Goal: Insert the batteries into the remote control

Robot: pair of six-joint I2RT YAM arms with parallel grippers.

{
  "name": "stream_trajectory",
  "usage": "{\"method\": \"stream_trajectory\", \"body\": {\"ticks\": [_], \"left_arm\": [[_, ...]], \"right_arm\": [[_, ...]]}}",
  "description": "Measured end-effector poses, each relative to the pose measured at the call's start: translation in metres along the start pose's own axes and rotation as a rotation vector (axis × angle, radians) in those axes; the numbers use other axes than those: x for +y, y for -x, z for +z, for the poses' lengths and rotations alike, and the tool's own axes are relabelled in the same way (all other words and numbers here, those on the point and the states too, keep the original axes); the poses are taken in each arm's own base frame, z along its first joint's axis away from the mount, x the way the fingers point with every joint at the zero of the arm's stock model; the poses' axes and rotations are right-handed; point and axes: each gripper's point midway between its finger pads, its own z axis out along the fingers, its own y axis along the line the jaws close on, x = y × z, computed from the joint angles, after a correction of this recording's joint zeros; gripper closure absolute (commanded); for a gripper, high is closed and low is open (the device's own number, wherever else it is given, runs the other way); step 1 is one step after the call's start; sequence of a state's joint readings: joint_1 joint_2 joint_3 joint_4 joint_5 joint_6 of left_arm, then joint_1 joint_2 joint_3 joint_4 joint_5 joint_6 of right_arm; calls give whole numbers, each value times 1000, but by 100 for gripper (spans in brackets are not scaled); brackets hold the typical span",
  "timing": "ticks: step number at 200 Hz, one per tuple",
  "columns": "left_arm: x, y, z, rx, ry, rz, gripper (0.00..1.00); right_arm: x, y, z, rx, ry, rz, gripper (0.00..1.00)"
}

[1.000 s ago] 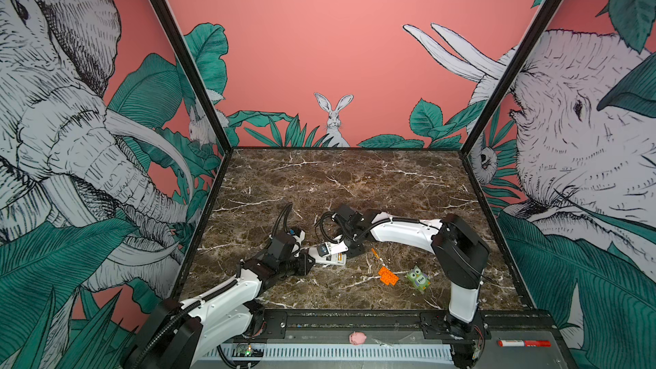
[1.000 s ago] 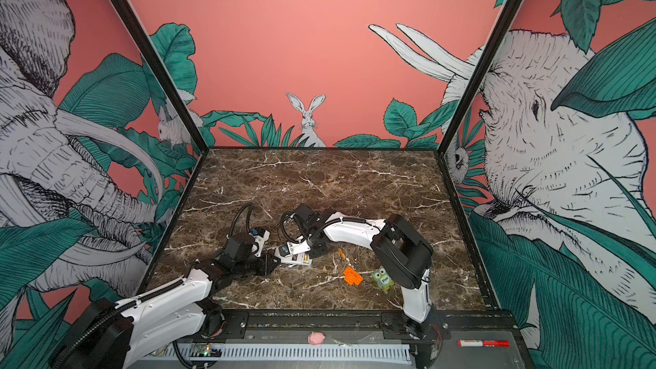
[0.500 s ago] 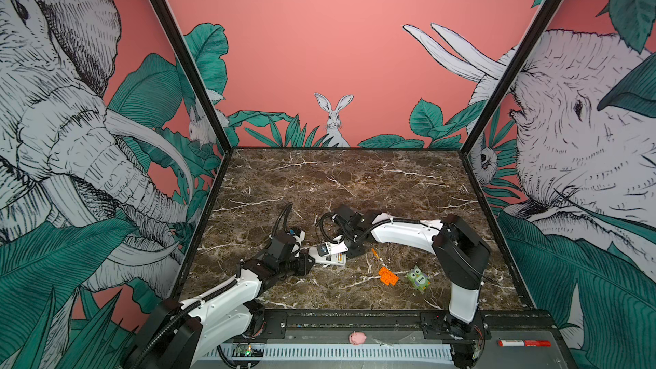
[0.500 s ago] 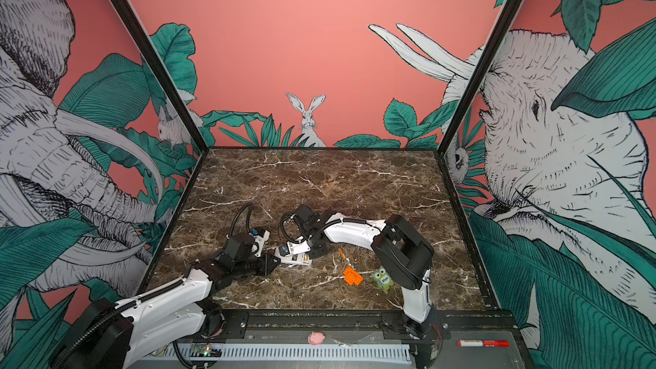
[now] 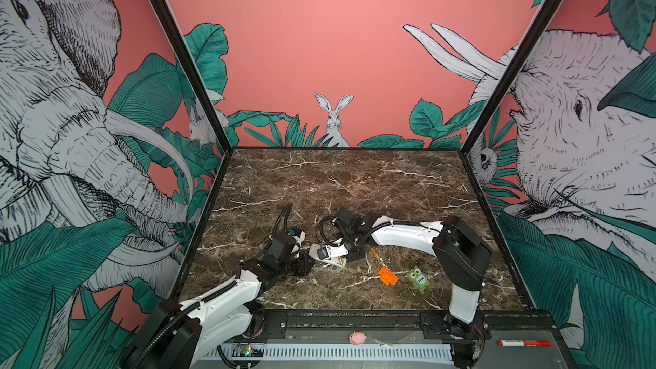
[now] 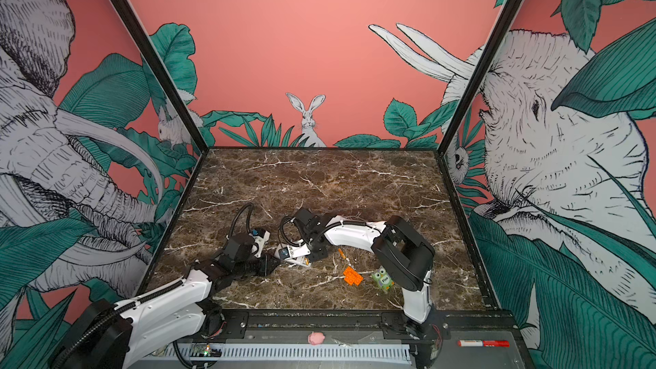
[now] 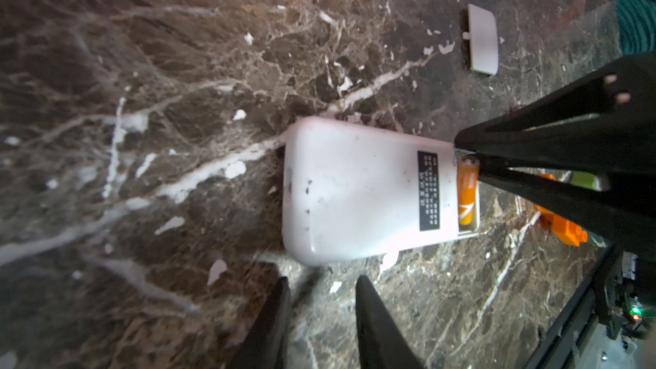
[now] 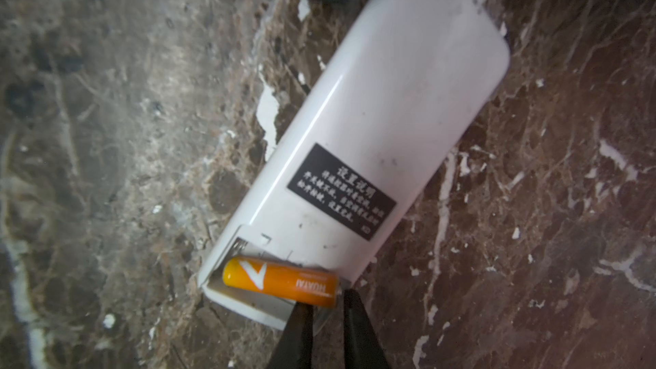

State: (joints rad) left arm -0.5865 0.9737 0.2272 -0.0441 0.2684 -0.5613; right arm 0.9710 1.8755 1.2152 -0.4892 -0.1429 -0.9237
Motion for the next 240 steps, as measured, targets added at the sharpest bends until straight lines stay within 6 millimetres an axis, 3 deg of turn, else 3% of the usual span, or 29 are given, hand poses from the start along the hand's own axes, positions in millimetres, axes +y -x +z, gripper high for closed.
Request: {"method": "stream_trajectory", "body": {"ticks": [240], "left_arm": [[0,0,0,-4,-3,1,67]], "right_arm": [[10,0,2,-21,21,27,69]]}}
